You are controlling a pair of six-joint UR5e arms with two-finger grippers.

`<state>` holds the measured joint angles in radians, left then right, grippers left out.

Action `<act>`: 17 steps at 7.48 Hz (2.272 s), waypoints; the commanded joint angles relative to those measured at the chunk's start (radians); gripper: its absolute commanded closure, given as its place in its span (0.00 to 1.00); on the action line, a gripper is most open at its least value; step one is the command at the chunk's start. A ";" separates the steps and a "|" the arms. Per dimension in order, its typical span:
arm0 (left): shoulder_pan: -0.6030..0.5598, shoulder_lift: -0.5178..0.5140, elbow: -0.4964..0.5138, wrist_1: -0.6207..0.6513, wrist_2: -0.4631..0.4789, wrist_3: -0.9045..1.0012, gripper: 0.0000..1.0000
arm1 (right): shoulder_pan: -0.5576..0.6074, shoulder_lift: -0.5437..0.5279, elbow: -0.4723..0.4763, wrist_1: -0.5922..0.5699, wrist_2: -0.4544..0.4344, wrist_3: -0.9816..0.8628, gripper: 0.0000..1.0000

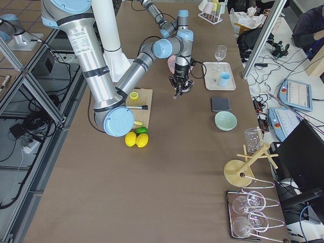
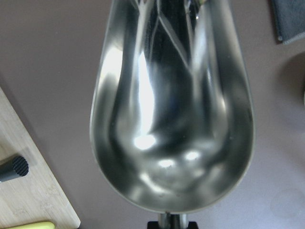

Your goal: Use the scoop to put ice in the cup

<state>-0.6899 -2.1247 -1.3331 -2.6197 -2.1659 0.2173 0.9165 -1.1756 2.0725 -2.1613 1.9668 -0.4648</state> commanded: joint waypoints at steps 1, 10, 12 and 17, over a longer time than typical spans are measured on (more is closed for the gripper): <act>0.001 0.000 0.003 0.001 0.001 -0.001 0.03 | -0.025 0.210 -0.081 -0.215 -0.002 -0.149 1.00; 0.003 0.000 0.003 0.000 0.003 0.001 0.03 | -0.206 0.652 -0.526 -0.514 -0.106 -0.163 1.00; 0.003 0.000 0.003 -0.002 0.003 0.001 0.03 | -0.212 0.715 -0.638 -0.514 -0.103 -0.158 1.00; 0.003 0.000 0.003 -0.005 0.006 0.001 0.03 | -0.257 0.767 -0.736 -0.519 -0.106 -0.107 1.00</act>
<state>-0.6872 -2.1246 -1.3300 -2.6230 -2.1607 0.2173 0.6733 -0.4379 1.3809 -2.6791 1.8613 -0.5961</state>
